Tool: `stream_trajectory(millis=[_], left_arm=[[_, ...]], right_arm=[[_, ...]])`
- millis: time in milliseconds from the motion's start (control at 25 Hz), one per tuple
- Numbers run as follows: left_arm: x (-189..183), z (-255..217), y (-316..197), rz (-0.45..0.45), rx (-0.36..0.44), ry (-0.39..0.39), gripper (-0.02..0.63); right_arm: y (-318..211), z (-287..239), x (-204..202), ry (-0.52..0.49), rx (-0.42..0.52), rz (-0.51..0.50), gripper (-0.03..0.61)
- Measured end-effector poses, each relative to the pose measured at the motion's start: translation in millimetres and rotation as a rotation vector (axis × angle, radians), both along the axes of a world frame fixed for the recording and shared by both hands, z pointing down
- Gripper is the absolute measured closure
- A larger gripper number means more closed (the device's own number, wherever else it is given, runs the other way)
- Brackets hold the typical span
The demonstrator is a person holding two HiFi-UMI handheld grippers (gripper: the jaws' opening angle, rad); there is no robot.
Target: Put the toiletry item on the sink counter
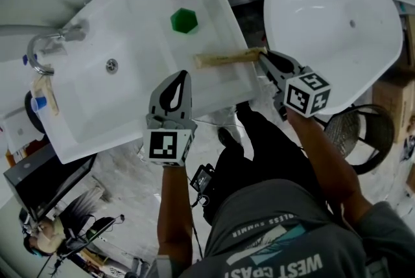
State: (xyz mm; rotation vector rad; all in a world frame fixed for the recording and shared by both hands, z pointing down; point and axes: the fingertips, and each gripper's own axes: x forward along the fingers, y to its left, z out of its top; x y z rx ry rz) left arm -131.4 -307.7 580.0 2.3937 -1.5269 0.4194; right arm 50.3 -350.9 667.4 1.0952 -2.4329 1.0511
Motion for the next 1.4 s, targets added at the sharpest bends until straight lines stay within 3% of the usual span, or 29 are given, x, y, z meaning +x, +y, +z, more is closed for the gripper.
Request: stream_trajectory(millis=[480,1120,1400], left_arm=[[-9,-46,13,-0.002,0.073,-0.016,0.611],[-32,-102,37,-0.048,0.169,-0.001,0.611],[-43,-118,39,-0.071,0.197,0.001,0.611]], right_arm=[[2,-61,0,-0.041,0.086,0.024,0.532],[-7,-168,-16,-0.074,0.275,0.016,0.543],[-14,-191,-35,-0.089,0.310,-0.014,0.543]])
